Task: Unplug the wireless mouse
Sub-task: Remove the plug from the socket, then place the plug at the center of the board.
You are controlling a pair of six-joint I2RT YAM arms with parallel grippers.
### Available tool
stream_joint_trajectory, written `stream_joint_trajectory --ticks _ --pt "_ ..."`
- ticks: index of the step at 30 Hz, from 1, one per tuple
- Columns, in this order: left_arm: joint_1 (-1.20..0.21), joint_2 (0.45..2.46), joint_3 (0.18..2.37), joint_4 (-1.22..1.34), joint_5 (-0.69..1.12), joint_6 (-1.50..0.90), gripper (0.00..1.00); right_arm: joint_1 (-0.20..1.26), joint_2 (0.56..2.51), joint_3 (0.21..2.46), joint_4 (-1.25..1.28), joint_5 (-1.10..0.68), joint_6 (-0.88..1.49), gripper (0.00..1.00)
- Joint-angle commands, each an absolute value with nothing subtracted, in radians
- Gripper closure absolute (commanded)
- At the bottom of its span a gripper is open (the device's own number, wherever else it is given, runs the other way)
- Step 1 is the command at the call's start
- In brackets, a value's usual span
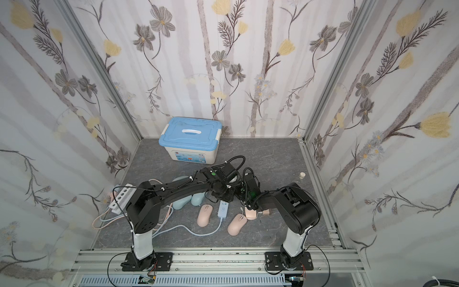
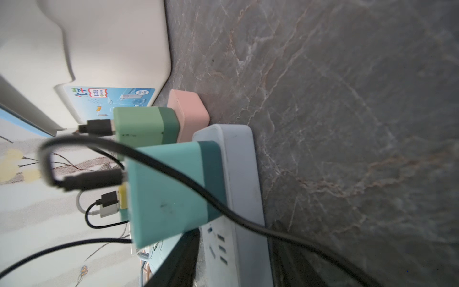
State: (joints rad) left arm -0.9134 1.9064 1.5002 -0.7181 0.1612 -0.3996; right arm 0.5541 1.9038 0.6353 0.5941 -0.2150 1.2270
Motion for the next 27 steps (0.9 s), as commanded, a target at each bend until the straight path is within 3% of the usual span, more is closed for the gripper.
stream_joint_trajectory --ticks 1,7,17,27 --pt "-0.911 1.862 1.464 -0.589 0.081 -0.402 1.00 0.551 1.879 0.640 0.562 -0.245 1.178 0.43" --pt "-0.906 1.769 1.339 -0.522 0.034 -0.438 1.00 0.550 1.846 0.638 0.570 -0.250 1.127 0.33" --pt "-0.881 1.655 1.192 -0.433 0.015 -0.470 1.00 0.551 1.785 0.631 0.628 -0.294 1.026 0.29" --pt "-0.865 1.682 1.187 -0.295 0.208 -0.485 1.00 0.531 1.487 0.533 0.567 -0.182 0.948 0.30"
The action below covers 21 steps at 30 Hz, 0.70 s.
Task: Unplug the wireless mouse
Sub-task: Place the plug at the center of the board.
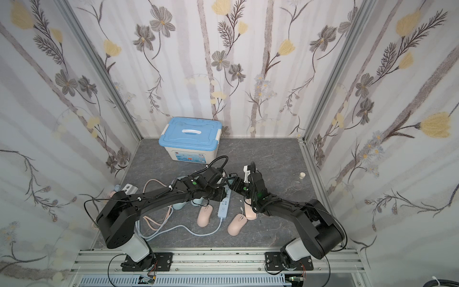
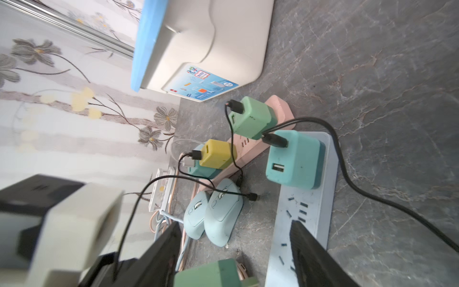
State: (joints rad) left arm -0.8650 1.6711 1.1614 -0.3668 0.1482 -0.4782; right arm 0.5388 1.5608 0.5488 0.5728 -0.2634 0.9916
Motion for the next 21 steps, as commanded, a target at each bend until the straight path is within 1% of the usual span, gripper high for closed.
stream_joint_trajectory --ticks 1,5,8,11,15,21 --pt "-0.868 1.688 1.204 -0.299 0.217 -0.479 1.00 0.524 1.438 0.524 0.526 -0.147 0.935 0.31" --pt "-0.891 1.723 1.336 -0.357 0.238 -0.448 1.00 0.501 1.261 0.511 0.316 0.036 0.926 0.32" --pt "-0.909 1.753 1.462 -0.402 0.267 -0.433 1.00 0.468 1.153 0.484 0.216 0.116 0.941 0.32" --pt "-0.939 1.796 1.610 -0.456 0.288 -0.412 1.00 0.423 1.069 0.435 0.195 0.118 0.952 0.32" --pt "-0.945 1.877 1.716 -0.475 0.323 -0.419 1.00 0.386 1.003 0.403 0.151 0.132 0.962 0.31" --pt "-0.918 2.101 1.909 -0.532 0.373 -0.429 1.00 0.351 0.885 0.353 0.081 0.182 0.987 0.31"
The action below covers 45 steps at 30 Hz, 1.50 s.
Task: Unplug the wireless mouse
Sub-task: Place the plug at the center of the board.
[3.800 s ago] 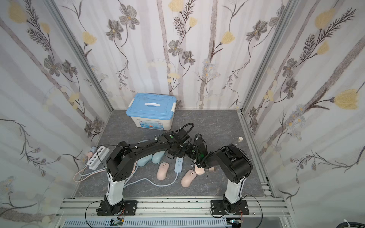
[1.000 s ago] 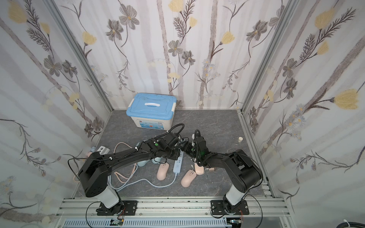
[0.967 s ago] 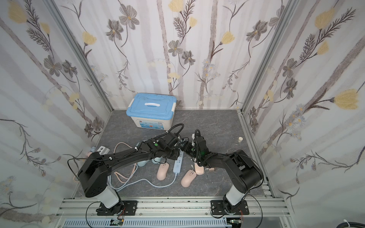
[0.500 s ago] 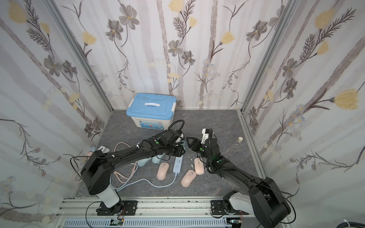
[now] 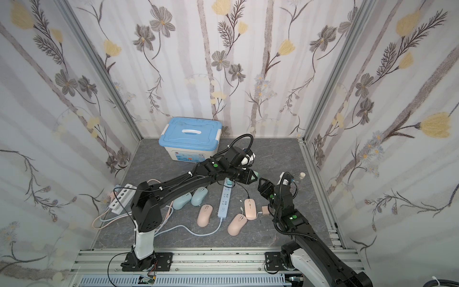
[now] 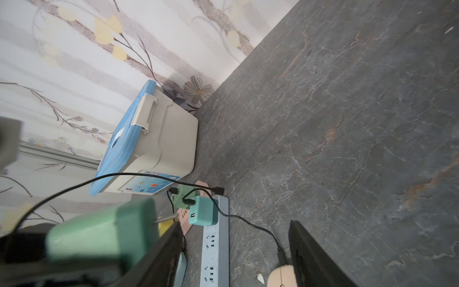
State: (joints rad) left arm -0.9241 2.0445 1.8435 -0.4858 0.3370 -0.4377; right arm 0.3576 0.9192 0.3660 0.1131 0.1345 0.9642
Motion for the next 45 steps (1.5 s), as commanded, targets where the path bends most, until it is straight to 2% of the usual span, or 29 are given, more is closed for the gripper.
stream_joint_trajectory --ticks 1,5,11,19,23,32,35,45 --pt "-0.911 2.133 1.942 -0.534 0.383 -0.435 1.00 0.348 0.858 0.342 0.072 0.193 0.995 0.31" --pt "-0.890 2.271 2.057 -0.544 0.421 -0.470 1.00 0.344 0.774 0.308 0.064 0.211 1.006 0.32" --pt "-0.891 2.467 2.208 -0.553 0.521 -0.550 1.00 0.340 0.754 0.310 0.053 0.201 0.989 0.31" --pt "-0.904 2.551 2.253 -0.587 0.539 -0.600 0.98 0.339 0.770 0.306 0.066 0.184 0.990 0.31" --pt "-0.905 2.551 2.230 -0.585 0.529 -0.624 0.62 0.339 0.781 0.304 0.068 0.176 1.003 0.31" --pt "-0.910 2.441 2.130 -0.530 0.514 -0.636 0.09 0.339 0.790 0.305 0.063 0.172 1.016 0.28" --pt "-0.908 2.367 2.068 -0.496 0.492 -0.638 0.00 0.339 0.801 0.309 0.063 0.165 1.019 0.27" --pt "-0.894 2.033 1.770 -0.324 0.427 -0.654 0.00 0.339 0.855 0.310 0.078 0.127 1.011 0.26"
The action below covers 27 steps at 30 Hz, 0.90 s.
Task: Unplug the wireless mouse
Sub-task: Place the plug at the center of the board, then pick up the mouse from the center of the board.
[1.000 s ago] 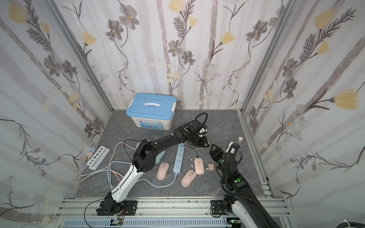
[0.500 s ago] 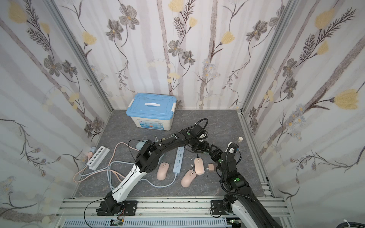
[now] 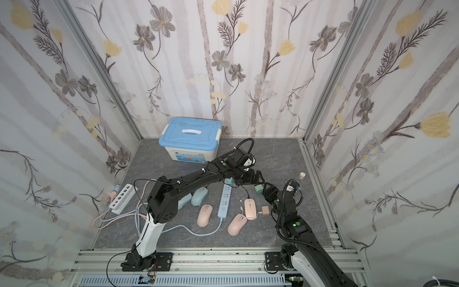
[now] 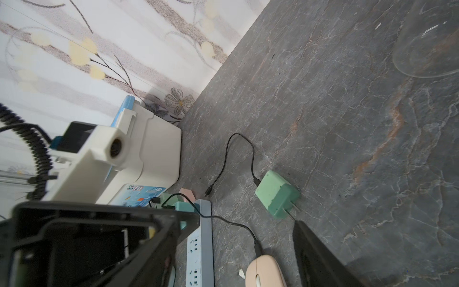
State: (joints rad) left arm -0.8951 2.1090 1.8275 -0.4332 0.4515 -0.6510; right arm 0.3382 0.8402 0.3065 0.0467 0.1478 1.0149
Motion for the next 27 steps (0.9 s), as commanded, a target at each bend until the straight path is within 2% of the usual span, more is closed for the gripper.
stream_joint_trajectory --ticks 1,8,15,22,27 --pt "-0.893 2.004 1.738 -0.309 0.430 -0.655 0.00 0.339 0.862 0.309 0.085 0.119 1.009 0.26" --pt "-0.887 1.802 1.512 -0.215 0.427 -0.660 0.00 0.341 0.963 0.326 0.123 0.055 0.974 0.26" --pt "-0.887 1.629 1.247 -0.214 0.269 -0.620 0.03 0.347 1.058 0.344 0.140 0.025 0.932 0.26" --pt "-0.888 1.554 1.057 -0.231 0.124 -0.609 0.07 0.379 1.161 0.384 0.168 0.002 0.880 0.28" --pt "-0.894 1.557 1.002 -0.227 0.102 -0.611 0.08 0.432 1.293 0.481 0.108 0.022 0.813 0.29"
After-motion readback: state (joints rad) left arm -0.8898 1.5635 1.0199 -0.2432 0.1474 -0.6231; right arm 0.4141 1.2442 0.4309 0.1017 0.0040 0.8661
